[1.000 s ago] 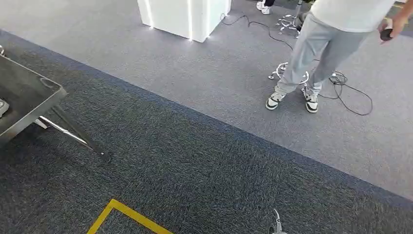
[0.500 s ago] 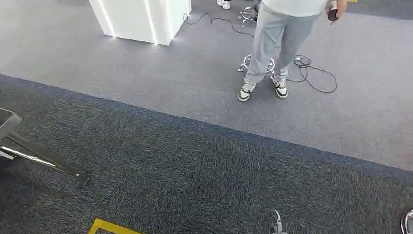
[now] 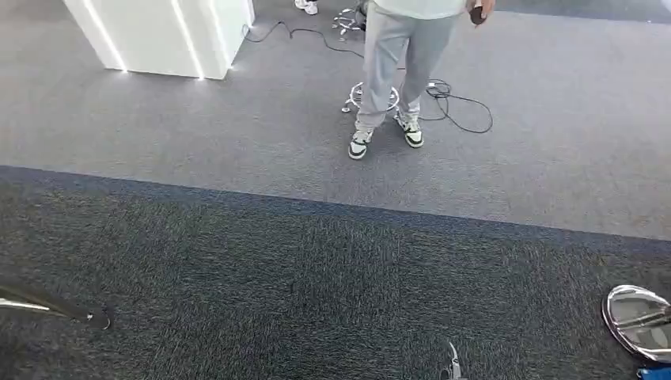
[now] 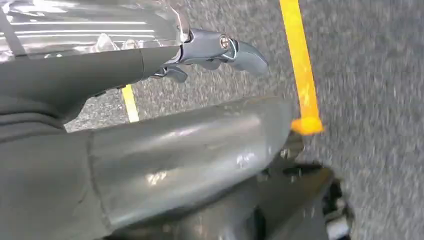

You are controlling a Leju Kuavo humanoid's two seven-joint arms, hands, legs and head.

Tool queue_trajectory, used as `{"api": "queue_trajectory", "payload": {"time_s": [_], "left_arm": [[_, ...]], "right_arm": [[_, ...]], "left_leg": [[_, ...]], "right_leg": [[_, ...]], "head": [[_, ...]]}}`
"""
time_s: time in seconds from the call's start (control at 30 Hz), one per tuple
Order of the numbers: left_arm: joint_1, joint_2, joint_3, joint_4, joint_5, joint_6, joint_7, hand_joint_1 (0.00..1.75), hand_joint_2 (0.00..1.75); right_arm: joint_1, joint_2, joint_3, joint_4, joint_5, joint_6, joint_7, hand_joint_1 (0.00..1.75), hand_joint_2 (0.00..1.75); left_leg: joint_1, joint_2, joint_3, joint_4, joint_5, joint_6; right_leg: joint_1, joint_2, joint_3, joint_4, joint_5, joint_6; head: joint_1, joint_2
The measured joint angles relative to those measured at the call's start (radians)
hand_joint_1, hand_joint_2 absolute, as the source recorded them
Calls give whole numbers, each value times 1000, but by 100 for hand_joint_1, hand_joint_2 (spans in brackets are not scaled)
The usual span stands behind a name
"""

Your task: Take the parts from the cabinet and place them on the table.

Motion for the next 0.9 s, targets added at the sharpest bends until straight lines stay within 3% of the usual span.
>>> {"api": "queue_trajectory", "payload": {"time_s": [0.03,0.07,0.1,0.13,0.17,0.23,0.3,0.33,0.37,0.4,0.47,0.5,0.53,0.57,0.63,0.67,0.7,0.8,0.83,0.87,0.9], "left_arm": [[-1,0,-1,0,0,2,0,0,0],[-2,0,-1,0,0,3,1,0,0],[-3,0,-2,0,0,4,2,0,0],[-4,0,-2,0,0,6,2,0,0],[-4,0,-3,0,-1,7,2,0,0],[-4,0,-7,0,-1,8,3,0,0],[-7,0,-9,0,-2,10,3,0,0],[-9,0,-11,0,-2,14,5,0,0],[-11,1,-14,0,-2,16,8,0,0],[-10,1,-17,0,-2,20,9,0,0],[-7,3,-21,0,-2,24,13,0,0],[-6,5,-23,0,-1,25,16,0,0],[-4,5,-24,0,-2,26,18,0,0],[-3,5,-24,0,-1,27,18,0,0],[-4,5,-24,0,-1,28,18,0,0],[-3,6,-24,0,-1,29,18,0,0],[-2,6,-24,0,-1,29,18,0,0],[-7,6,-25,0,-1,29,18,0,0],[-7,5,-25,0,-1,29,18,0,0],[-8,6,-25,0,0,29,19,0,0],[-7,6,-25,0,0,29,19,0,0]], "right_arm": [[1,0,0,1,0,-1,0,0,0],[2,-1,-1,2,1,-1,0,0,0],[2,-1,-1,3,2,-1,0,0,0],[1,-1,0,3,4,-2,0,0,0],[0,0,0,3,7,-2,-1,0,0],[-4,0,2,3,9,-2,-2,0,0],[1,0,0,5,9,-2,-2,0,0],[2,0,0,5,9,-3,-2,0,0],[1,0,0,5,10,-3,-3,0,0],[-1,0,2,6,10,-4,-3,0,0],[-3,1,3,6,11,-5,-3,0,0],[-3,1,3,7,11,-5,-2,0,0],[-1,1,2,8,11,-5,-2,0,0],[-2,1,1,10,11,-5,-1,0,0],[-2,1,1,14,10,-5,0,0,0],[-2,1,0,15,10,-5,0,0,0],[-4,1,0,16,10,-6,0,0,0],[-3,1,-5,22,10,-7,0,0,0],[-3,1,-7,26,10,-8,0,0,0],[-3,0,-10,29,10,-9,0,0,0],[-5,0,-10,31,10,-10,0,0,0]], "left_leg": [[0,13,0,0,-1,0],[0,24,1,0,-2,-1],[0,36,3,0,-3,-3],[0,45,7,0,-6,-7],[-3,54,12,1,-9,-11],[-9,70,13,3,-15,-24],[-6,85,22,-1,-16,-33],[-8,91,26,2,-21,-41],[-1,45,20,21,-37,-48],[0,7,-2,70,-72,-49],[2,-20,-74,225,-150,-52],[2,-22,-107,293,-169,-54],[2,-22,-120,313,-159,-54],[3,-23,-111,287,-131,-54],[6,-39,-44,127,-32,-51],[9,-72,-11,47,2,-49],[8,-107,-4,23,-15,-49],[3,-84,-4,22,-10,-37],[9,-71,-3,12,-2,-26],[11,-56,-1,5,4,-16],[9,-48,0,1,6,-10]], "right_leg": [[-2,-1,-1,3,11,1],[-3,-4,20,-36,42,2],[-3,-13,64,-115,84,0],[-2,-36,121,-214,125,-3],[2,-87,166,-292,137,-10],[12,-72,164,-301,134,-26],[16,-54,161,-301,134,-34],[8,-40,166,-312,141,-44],[5,-33,168,-315,146,-48],[3,-24,167,-315,147,-55],[5,-4,165,-315,148,-61],[6,10,165,-314,148,-61],[6,25,166,-312,148,-61],[6,37,166,-311,148,-61],[4,67,168,-305,145,-56],[3,78,166,-300,142,-52],[9,88,160,-292,139,-46],[3,115,149,-296,148,-30],[4,124,146,-296,149,-21],[2,82,145,-283,138,-20],[6,30,127,-248,107,-15]], "head": [[1,0],[1,0],[1,0],[1,0],[1,0],[-2,0],[-1,0],[0,0],[-1,0],[-7,0],[-8,0],[-8,0],[-8,0],[-8,0],[-8,0],[-9,0],[-10,0],[-10,0],[-10,0],[-10,0],[-3,0]]}}
